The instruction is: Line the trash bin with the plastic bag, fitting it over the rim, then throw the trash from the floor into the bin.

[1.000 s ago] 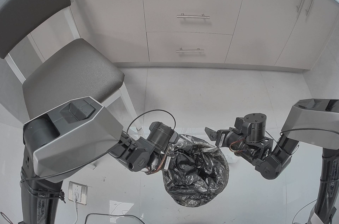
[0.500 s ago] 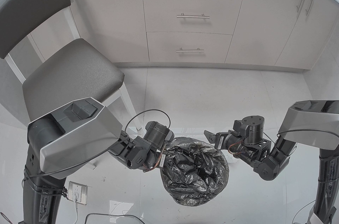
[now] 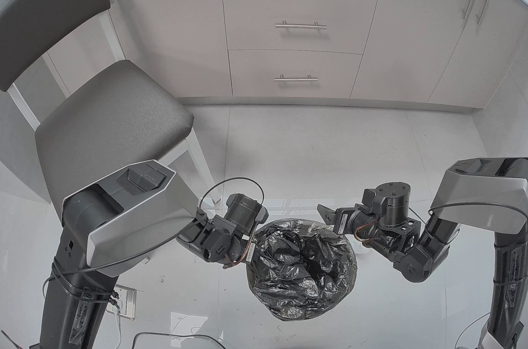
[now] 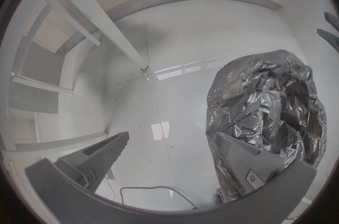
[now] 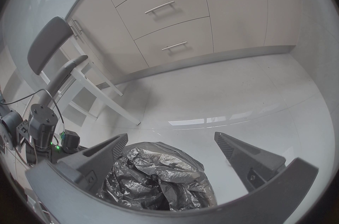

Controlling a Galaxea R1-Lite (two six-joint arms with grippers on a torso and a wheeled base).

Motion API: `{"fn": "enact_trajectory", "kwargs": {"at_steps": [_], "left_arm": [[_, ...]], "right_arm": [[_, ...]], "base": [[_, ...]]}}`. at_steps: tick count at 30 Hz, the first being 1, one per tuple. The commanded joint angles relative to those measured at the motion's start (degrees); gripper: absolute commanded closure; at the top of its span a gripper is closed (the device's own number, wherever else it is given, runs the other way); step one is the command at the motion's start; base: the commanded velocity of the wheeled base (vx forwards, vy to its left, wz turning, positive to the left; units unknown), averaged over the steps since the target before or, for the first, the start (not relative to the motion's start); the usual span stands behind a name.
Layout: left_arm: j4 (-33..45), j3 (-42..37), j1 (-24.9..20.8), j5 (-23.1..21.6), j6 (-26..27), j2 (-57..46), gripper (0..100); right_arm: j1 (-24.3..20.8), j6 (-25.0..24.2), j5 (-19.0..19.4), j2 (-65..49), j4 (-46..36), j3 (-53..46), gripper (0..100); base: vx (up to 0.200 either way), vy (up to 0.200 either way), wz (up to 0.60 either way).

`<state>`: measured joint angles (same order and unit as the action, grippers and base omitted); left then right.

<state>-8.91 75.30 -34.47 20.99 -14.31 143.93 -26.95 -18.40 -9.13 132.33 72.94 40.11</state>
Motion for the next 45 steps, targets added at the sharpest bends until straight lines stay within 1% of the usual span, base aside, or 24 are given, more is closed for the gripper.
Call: {"fn": "enact_trajectory", "kwargs": {"at_steps": [1, 6, 11, 16, 19, 20, 21, 23, 26, 30, 31, 32, 34, 37, 41, 43, 44, 45], "left_arm": [[0.12, 0.90, -0.07, -0.07, -0.01, 1.70, 0], [0.65, 0.64, -0.15, -0.16, -0.19, 1.70, 0], [4.08, 1.08, -0.07, -1.04, -0.45, 1.52, 0], [4.25, 1.52, -0.07, -1.39, -0.81, 1.52, 0], [4.08, 0.99, -0.33, -1.48, -4.50, -1.29, 0], [4.08, 0.99, -0.33, -1.48, -4.50, -1.29, 0], [4.17, 0.28, -0.68, -1.66, -7.13, -4.54, 0], [4.17, -0.95, -1.21, -2.36, -8.89, -7.70, 0], [3.90, -4.64, -2.61, -4.21, -12.85, -15.70, 0], [3.99, -10.26, -4.28, -9.48, -16.54, -26.78, 0], [3.90, -10.44, -4.28, -9.65, -16.54, -27.13, 0], [3.99, -12.64, -4.55, -11.76, -16.89, -31.61, 0], [4.25, -14.92, -4.55, -12.91, -16.89, -35.83, 0], [4.34, -18.26, -4.37, -12.82, -16.45, -40.84, 0], [4.96, -23.89, -3.32, -12.64, -16.01, -52.18, 0], [6.71, -25.73, -2.44, -12.12, -14.52, -58.50, 0], [6.71, -25.73, -2.44, -12.12, -14.52, -58.50, 0], [8.21, -26.70, -1.82, -11.32, -13.02, -62.11, 0]], "right_arm": [[0.06, 0.03, -0.01, 0.56, 0.01, 0.15, 0], [0.50, 0.03, -0.01, 0.56, 0.01, 0.23, 0], [0.50, 0.03, -0.01, 0.56, 0.01, 0.23, 0], [0.50, 0.03, -0.01, 0.56, 0.01, 0.15, 0], [0.59, 0.03, -0.01, 0.65, 0.01, 0.15, 0], [0.59, 0.03, -0.01, 0.65, 0.01, 0.15, 0], [0.59, 0.03, -0.01, 0.56, 0.01, 0.23, 0], [0.59, 0.03, -0.01, 0.65, 0.01, 0.23, 0], [0.76, 0.03, -0.01, 0.74, 0.01, 0.41, 0], [1.47, 0.03, -0.01, 1.35, 0.01, 0.94, 0], [1.55, 0.03, -0.01, 1.35, 0.01, 0.94, 0], [1.64, 0.03, -0.01, 1.44, 0.01, 0.94, 0], [1.73, 0.03, -0.01, 1.53, 0.01, 0.94, 0], [1.82, 0.11, -0.10, 1.62, 0.01, 0.94, 0], [3.14, 0.47, -0.01, 2.23, 0.01, 1.64, 0], [3.84, 0.55, -0.01, 2.67, 0.01, 2.26, 0], [3.84, 0.55, -0.01, 2.67, 0.01, 2.26, 0], [4.01, 0.55, -0.01, 2.76, 0.01, 2.34, 0]], "base": [[0.000, 0.000, 0.00], [0.000, 0.000, 0.00], [0.000, 0.000, 0.00], [0.000, 0.000, 0.00], [0.000, 0.000, 0.00], [0.000, 0.000, 0.00], [0.000, 0.000, 0.00], [0.000, 0.000, 0.00], [0.000, 0.000, 0.00], [0.000, 0.000, 0.00], [0.000, 0.000, 0.00], [0.000, 0.000, 0.00], [0.000, 0.000, 0.00], [0.000, 0.000, 0.00], [0.000, 0.000, 0.00], [0.000, 0.000, 0.00], [0.000, 0.000, 0.00], [0.000, 0.000, 0.00]]}}
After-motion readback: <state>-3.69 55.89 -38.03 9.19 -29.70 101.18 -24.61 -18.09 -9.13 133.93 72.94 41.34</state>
